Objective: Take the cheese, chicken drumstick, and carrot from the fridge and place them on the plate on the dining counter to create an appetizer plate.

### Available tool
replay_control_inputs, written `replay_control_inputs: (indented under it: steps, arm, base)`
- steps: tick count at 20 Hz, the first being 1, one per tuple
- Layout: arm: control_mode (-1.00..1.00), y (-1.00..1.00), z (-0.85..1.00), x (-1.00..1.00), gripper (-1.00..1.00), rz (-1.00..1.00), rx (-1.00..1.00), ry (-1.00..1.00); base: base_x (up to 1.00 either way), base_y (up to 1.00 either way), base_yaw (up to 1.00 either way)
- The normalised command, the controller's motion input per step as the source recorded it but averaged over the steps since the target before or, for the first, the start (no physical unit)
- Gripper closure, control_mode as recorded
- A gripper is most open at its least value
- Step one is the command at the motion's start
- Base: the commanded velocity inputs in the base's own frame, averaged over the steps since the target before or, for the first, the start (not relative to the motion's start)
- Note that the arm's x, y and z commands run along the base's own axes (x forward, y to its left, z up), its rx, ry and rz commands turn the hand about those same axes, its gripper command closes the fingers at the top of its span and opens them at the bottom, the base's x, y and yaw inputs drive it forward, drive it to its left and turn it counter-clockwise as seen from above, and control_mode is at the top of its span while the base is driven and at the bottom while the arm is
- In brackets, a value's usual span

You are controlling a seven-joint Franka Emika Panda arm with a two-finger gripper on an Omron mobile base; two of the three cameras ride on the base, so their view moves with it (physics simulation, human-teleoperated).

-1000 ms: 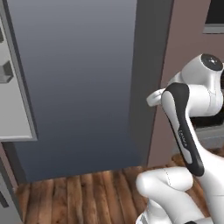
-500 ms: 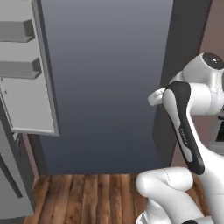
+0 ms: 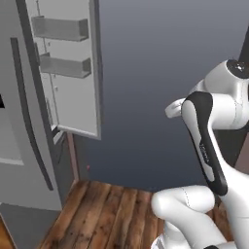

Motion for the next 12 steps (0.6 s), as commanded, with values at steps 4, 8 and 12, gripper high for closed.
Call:
replay_control_inputs:
  steps: [4, 8, 12]
  arm:
    - [1.00, 0.00, 0.00, 0.00, -1.00, 0.00, 0.00, 0.00]
    - [1.00, 0.00, 0.00, 0.00, -1.00, 0.00, 0.00, 0.00]
    - [1.00, 0.00, 0.00, 0.00, -1.00, 0.00, 0.00, 0.00]
  base:
    - [0.34, -0.43, 0.47]
    - [0.19, -0.70, 0.44]
    - [0.05, -0.69, 0.41]
